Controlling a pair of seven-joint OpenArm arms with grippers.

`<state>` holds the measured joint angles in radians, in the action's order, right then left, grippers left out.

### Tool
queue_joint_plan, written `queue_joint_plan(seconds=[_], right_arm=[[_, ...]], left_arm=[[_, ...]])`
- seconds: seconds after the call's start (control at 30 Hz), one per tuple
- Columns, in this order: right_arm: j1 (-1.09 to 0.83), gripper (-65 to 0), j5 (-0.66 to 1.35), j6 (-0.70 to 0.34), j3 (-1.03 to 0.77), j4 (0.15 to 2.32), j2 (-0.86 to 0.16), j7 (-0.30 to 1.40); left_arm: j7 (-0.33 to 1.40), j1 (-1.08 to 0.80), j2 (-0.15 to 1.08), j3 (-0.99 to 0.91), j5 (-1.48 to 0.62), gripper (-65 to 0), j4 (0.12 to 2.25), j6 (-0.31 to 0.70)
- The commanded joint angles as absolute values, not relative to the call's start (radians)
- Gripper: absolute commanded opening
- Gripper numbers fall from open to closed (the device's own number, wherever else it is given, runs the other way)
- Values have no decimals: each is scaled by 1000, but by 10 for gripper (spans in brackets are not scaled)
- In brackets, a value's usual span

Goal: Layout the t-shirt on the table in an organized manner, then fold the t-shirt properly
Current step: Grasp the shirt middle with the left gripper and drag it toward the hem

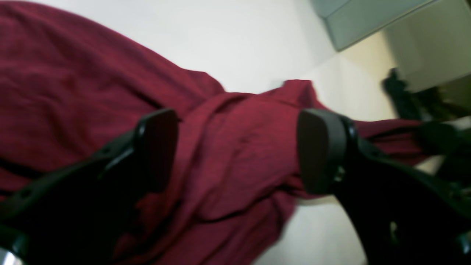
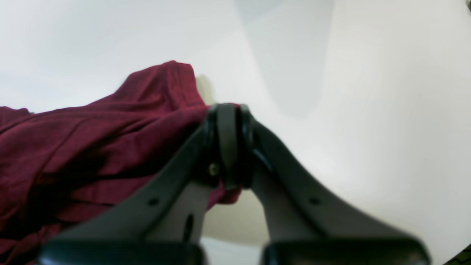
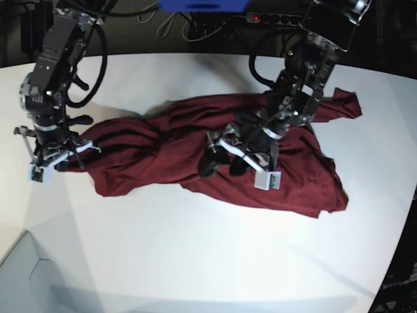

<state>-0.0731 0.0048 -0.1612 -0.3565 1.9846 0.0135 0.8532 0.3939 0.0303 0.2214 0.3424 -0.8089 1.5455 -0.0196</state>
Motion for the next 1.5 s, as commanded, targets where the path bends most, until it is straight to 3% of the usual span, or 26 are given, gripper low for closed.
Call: queue_joint_plan(seconds=[0.0,0.47,0.57,0.77,1.0,1.17,1.47], right_arm=[[-64,-650,5,-163,-357,2002,5,831],[-64,-650,5,-163,-357,2002,7,831],[-64,-650,5,-163,-357,2002,7,831],[-64,-650,5,-163,-357,2002,7,831],[-64,-650,5,-163,-357,2000,7,831],[-64,-650,5,-163,-357,2000,7,831],[-65,-650,5,-163,-357,1998,5,832]], left_arm=[[381,44,222,341,-792,-160,1561,-13],[377,33,220,433,-739,-188,1461,-4],[377,35,220,438,-739,-305,1461,-4],[380,35,220,430,-743,-643,1472,-10],[374,35,229,418,-740,-648,1595,-12],[381,51,225,282,-739,-648,1709,-7],[378,226,294,191,-745,-648,1666,-10]])
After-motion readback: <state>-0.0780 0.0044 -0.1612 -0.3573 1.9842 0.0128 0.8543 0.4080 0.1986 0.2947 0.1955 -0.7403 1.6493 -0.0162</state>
